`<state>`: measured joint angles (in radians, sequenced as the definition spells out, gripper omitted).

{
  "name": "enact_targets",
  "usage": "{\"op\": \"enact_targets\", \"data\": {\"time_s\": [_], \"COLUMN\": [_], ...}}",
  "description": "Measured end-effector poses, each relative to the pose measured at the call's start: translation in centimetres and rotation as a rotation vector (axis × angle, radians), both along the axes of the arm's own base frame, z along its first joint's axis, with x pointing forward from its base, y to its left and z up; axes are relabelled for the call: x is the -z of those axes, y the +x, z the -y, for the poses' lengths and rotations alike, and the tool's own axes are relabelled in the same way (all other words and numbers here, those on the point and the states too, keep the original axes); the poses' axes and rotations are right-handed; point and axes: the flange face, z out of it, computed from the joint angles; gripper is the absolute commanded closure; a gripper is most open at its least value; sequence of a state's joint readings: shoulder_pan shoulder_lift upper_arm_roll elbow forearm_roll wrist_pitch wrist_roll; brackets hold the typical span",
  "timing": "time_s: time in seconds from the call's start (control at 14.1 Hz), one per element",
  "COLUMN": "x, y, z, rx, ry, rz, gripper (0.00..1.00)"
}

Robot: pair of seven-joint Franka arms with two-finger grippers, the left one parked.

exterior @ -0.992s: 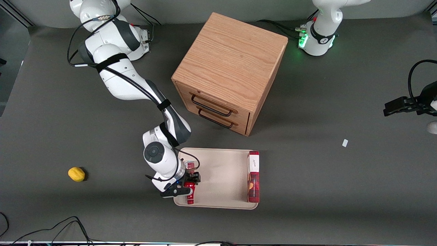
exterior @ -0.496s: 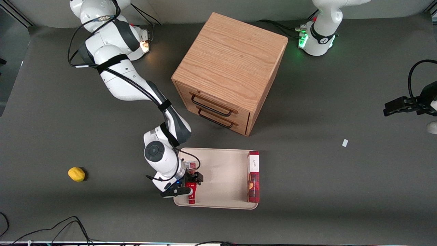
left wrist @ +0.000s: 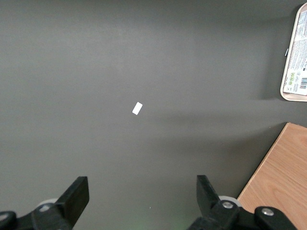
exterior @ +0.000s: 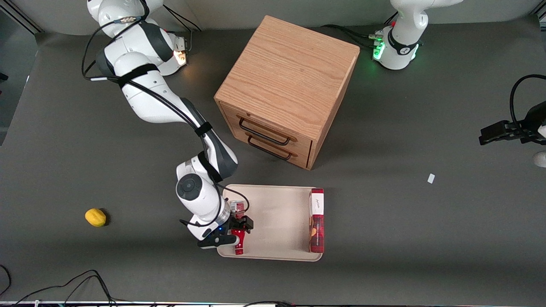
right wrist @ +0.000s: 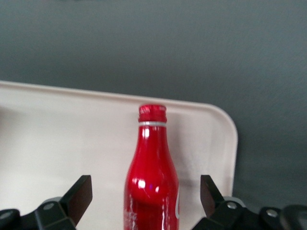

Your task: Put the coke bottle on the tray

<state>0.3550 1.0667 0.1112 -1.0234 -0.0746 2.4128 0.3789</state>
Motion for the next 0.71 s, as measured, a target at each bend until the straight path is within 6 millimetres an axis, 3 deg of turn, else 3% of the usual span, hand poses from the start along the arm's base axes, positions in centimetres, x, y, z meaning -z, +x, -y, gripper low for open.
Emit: {"op": "enact_targets", "data": {"time_s": [0.35, 0.57, 0.71], "x": [-12.3, -17.4, -20.1], "y": [-0.1, -2.0, -4.1], "z": [4.7, 9.3, 13.5], "rx": [0.045, 0.082, 0.099], "ry": [-0.051, -0.064, -0.050], "rz": [-0.023, -0.026, -0.047], "gripper": [0.00, 0.00, 0.00]}}
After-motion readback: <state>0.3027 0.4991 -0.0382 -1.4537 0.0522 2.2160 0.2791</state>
